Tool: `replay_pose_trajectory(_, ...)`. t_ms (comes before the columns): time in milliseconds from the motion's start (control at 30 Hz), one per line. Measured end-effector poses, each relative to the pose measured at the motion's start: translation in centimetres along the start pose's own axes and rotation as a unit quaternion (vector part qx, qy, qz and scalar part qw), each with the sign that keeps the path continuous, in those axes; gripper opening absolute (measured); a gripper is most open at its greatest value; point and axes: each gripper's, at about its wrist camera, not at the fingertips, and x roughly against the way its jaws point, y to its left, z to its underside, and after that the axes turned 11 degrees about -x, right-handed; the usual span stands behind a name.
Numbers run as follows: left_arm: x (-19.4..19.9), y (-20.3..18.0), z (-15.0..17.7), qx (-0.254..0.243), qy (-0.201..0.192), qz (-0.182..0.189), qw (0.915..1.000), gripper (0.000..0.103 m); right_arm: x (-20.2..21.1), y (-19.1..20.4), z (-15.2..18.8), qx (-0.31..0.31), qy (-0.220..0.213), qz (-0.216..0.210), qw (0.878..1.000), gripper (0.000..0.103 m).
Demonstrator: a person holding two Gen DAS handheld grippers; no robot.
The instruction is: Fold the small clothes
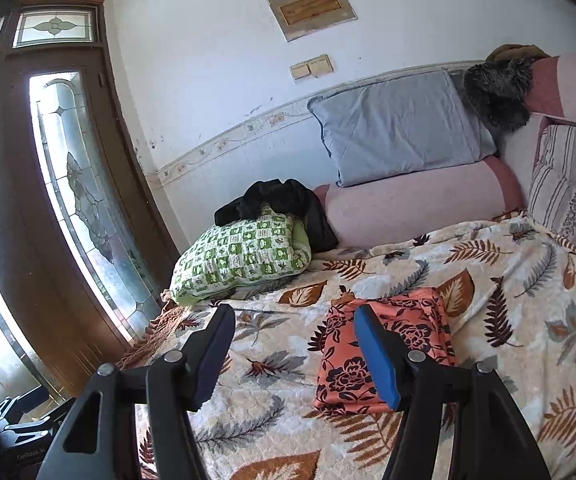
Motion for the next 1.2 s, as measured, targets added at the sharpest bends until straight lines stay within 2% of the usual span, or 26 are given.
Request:
replay_pose_trajectory(167,-5.3,-0.6,-0.2,0.006,0.053,-0.008,0.9986,0.101,-5.7,-1.8,1.2,0.005,0.043,0.011,0.999,0.066)
replay_pose_trajectory(300,-10.2,-2.5,-0.1,0.003,0.101,0.003,0.9948,0.101,-12.6,-5.5,1.2,-0.015,0.106,0.024,0.994,0.066)
replay_pose_trajectory(400,-13.0,-4.3,0.4,-0.015,0.138,0.007,0.9903,0.101,-18.3,-9.5,0.9,-0.056,0.162,0.033,0.985,0.065)
replay_pose_trajectory(500,-14.8,-5.6,0.9,-0.034,0.160,-0.002,0.9865,0.101,-22.8,-13.6,1.3,-0.097,0.197,0.050,0.974,0.062)
replay_pose_trajectory(633,-16.7,-6.9,1.5,-0.047,0.189,-0.015,0.9807,0.101,-26.2,-18.7,3.2,-0.134,0.228,0.105,0.959,0.061)
replay_pose_trajectory(667,-17.0,-7.3,1.6,-0.048,0.195,-0.016,0.9795,0.101,-26.8,-20.2,4.1,-0.150,0.242,0.109,0.953,0.051)
replay_pose_trajectory(700,-17.4,-7.7,1.5,-0.049,0.201,-0.017,0.9782,0.101,-26.8,-21.2,4.6,-0.155,0.240,0.102,0.953,0.046)
replay_pose_trajectory(733,-17.7,-8.2,1.5,-0.051,0.206,-0.018,0.9771,0.101,-26.4,-21.6,4.9,-0.144,0.229,0.093,0.958,0.042)
replay_pose_trajectory(867,-18.0,-10.8,0.8,-0.061,0.213,-0.013,0.9750,0.101,-26.1,-21.1,4.8,-0.109,0.234,0.085,0.962,0.042)
replay_pose_trajectory(1000,-17.5,-13.8,0.3,-0.091,0.209,-0.019,0.9736,0.101,-25.0,-20.9,4.0,-0.110,0.220,0.066,0.967,0.042)
replay_pose_trajectory(1133,-17.3,-16.1,0.1,-0.113,0.213,-0.027,0.9702,0.101,-23.3,-20.4,1.8,-0.103,0.167,0.035,0.980,0.042)
replay_pose_trajectory(1200,-17.1,-17.1,0.0,-0.119,0.215,-0.028,0.9690,0.101,-23.1,-21.1,1.0,-0.113,0.149,0.042,0.981,0.042)
